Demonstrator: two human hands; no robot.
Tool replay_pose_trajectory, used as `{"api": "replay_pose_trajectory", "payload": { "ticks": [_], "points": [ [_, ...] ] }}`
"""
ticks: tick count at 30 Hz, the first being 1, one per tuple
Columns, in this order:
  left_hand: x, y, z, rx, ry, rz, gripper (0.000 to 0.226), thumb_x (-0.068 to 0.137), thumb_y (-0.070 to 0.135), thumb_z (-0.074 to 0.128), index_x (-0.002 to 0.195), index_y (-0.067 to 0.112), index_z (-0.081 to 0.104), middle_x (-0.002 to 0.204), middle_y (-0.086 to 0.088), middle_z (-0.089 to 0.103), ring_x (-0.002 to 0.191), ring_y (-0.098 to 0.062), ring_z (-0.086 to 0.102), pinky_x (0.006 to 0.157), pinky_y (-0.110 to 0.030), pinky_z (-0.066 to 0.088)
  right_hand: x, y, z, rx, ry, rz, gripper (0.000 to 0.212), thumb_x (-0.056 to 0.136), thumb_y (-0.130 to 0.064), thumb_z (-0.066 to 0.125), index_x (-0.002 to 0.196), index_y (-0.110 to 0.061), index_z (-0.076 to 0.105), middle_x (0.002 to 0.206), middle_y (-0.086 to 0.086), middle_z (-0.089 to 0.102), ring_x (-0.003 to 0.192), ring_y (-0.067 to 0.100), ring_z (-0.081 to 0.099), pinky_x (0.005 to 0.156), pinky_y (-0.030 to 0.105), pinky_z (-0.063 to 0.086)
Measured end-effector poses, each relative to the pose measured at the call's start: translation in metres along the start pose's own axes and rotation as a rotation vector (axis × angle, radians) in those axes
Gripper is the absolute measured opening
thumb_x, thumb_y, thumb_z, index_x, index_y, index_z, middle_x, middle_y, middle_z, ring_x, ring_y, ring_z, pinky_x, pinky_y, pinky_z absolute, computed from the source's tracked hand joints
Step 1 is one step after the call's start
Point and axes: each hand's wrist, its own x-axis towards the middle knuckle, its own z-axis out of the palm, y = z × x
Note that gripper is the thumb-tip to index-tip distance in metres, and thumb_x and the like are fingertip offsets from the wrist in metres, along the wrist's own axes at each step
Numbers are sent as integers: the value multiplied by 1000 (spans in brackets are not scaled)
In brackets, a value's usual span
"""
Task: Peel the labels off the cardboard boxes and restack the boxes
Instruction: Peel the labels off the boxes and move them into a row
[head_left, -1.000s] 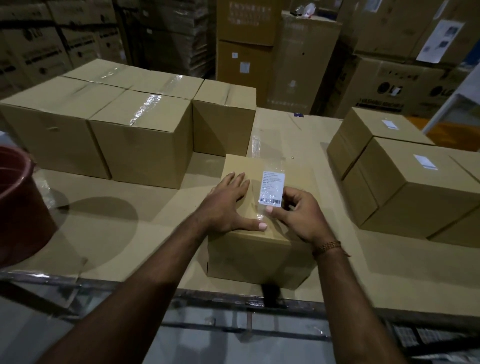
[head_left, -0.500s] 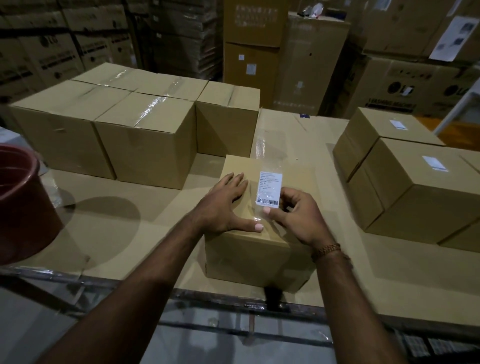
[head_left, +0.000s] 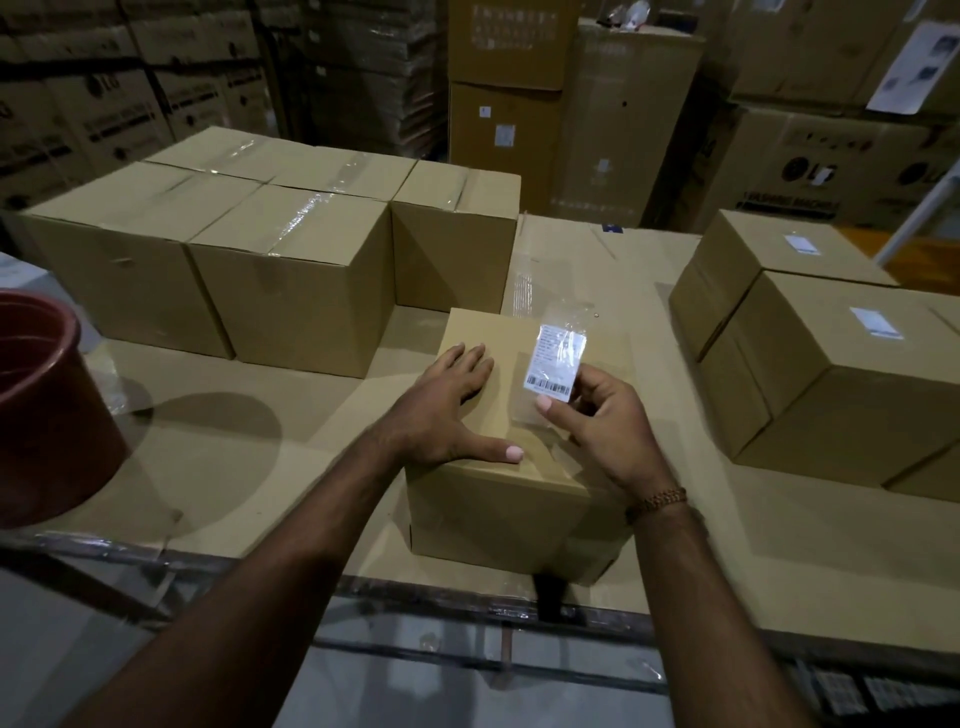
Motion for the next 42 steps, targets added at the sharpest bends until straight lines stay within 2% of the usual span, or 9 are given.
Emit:
{"api": "replay_pose_trajectory", "payload": {
  "ticks": [7, 11, 13, 16, 19, 21, 27, 36, 42],
  "points": [
    [-2, 2, 3, -15, 60, -15, 134, 62, 84, 75, 168, 30, 14, 175, 17, 1, 161, -8, -6, 129, -51, 16, 0, 1, -2, 11, 39, 2, 36, 95, -8, 78, 127, -23, 72, 121, -6, 78, 115, 23, 73, 100, 41, 59],
    [-10, 5, 4, -64, 153, -15, 127, 58, 81, 80, 164, 32, 32, 172, 18, 19, 160, -8, 8, 126, -50, 23, -3, -7, 2, 64, 109, 46, 28, 103, -18, 68, 130, -10, 73, 112, -5, 79, 97, 4, 72, 85, 23, 57],
    [-16, 3, 7, -84, 238, -8, 113, 61, 79, 84, 157, 33, 46, 166, 17, 36, 157, -9, 23, 124, -49, 31, -3, -11, 4, 58, 150, 74, 25, 105, -19, 65, 125, -8, 75, 98, -9, 78, 82, -2, 66, 76, 17, 53],
    [-26, -2, 12, -218, 430, 50, 79, 75, 70, 82, 142, 31, 65, 149, 12, 60, 135, -3, 54, 110, -38, 52, -1, -17, 7, 51, 118, 87, 26, 104, -24, 68, 113, -2, 78, 90, 4, 78, 83, 8, 64, 79, 27, 53],
    [-44, -9, 4, -280, 540, 84, 48, 91, 54, 75, 133, 31, 71, 139, 13, 66, 113, 8, 61, 95, -21, 57, 2, -34, 13, 58, 89, 96, 21, 104, -22, 67, 112, -7, 80, 89, -2, 78, 76, 2, 64, 74, 22, 51],
    [-61, -21, -11, -252, 603, 89, 41, 95, 55, 70, 130, 34, 72, 133, 17, 68, 109, 8, 63, 88, -25, 58, 3, -50, 30, 93, 50, 87, 17, 103, -19, 67, 113, -14, 80, 98, -5, 82, 84, 1, 71, 78, 20, 56],
    [-123, -84, -75, -409, 762, 0, 30, 103, 44, 62, 126, 30, 74, 113, 22, 71, 100, 8, 65, 75, -17, 51, 15, -83, 136, 51, 52, -1, 14, 104, -23, 67, 106, -29, 79, 107, -6, 82, 101, 16, 76, 91, 32, 61],
    [-222, -212, -181, -519, 958, -45, 25, 105, 35, 64, 124, 24, 75, 107, 13, 78, 100, -7, 73, 83, -27, 58, 24, -105, 347, 127, -121, 93, 31, 105, -32, 58, 115, -13, 80, 114, 11, 79, 95, 18, 64, 80, 35, 48],
    [-284, -277, -232, -457, 1053, -119, 26, 106, 35, 62, 127, 26, 73, 106, 12, 78, 96, -1, 74, 83, -26, 61, 24, -120, 451, 172, -202, 119, 29, 110, -14, 53, 103, -12, 80, 84, -9, 77, 70, 6, 54, 67, 24, 44]
  ]
}}
